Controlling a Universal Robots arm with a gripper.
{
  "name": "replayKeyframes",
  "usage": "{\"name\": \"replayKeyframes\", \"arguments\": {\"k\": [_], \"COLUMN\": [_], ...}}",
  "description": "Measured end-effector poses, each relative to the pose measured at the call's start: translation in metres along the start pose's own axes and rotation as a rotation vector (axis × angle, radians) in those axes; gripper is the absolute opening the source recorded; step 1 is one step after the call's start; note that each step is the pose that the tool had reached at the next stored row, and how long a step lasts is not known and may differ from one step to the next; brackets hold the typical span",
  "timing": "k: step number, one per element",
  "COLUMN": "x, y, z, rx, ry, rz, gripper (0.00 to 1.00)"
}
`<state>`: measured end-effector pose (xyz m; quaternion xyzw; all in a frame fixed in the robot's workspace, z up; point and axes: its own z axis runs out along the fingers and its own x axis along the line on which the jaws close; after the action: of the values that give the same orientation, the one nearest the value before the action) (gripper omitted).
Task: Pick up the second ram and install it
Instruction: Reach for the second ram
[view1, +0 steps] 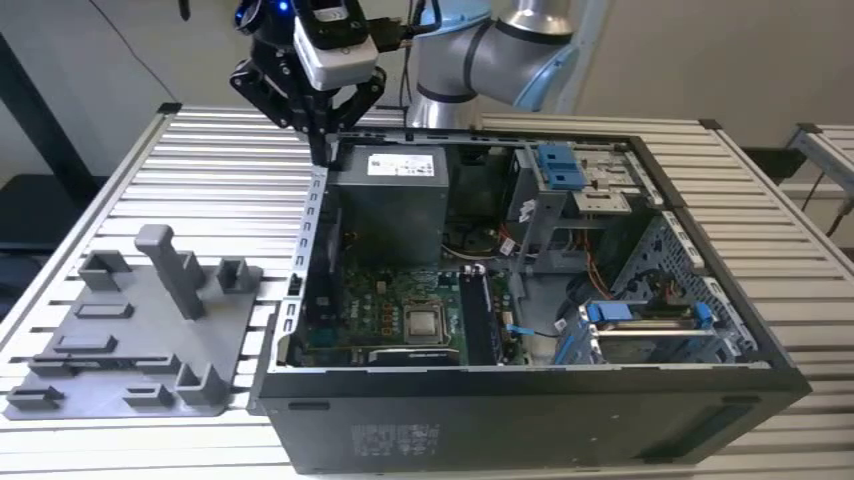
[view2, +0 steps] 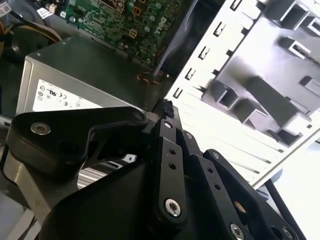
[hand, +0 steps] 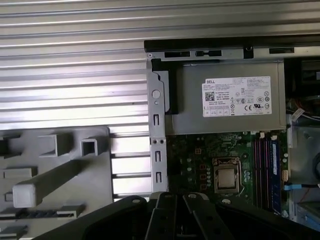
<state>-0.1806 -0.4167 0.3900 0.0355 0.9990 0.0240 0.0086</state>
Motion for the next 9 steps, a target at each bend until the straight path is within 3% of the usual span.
{"name": "replayKeyframes", "arguments": {"k": [9], "x": [0.0125], "y": [-0.0043], "z": [0.0000], "rx": [0.0001], "ry": [0.0002], "rz": [0.000], "gripper": [0.11]}}
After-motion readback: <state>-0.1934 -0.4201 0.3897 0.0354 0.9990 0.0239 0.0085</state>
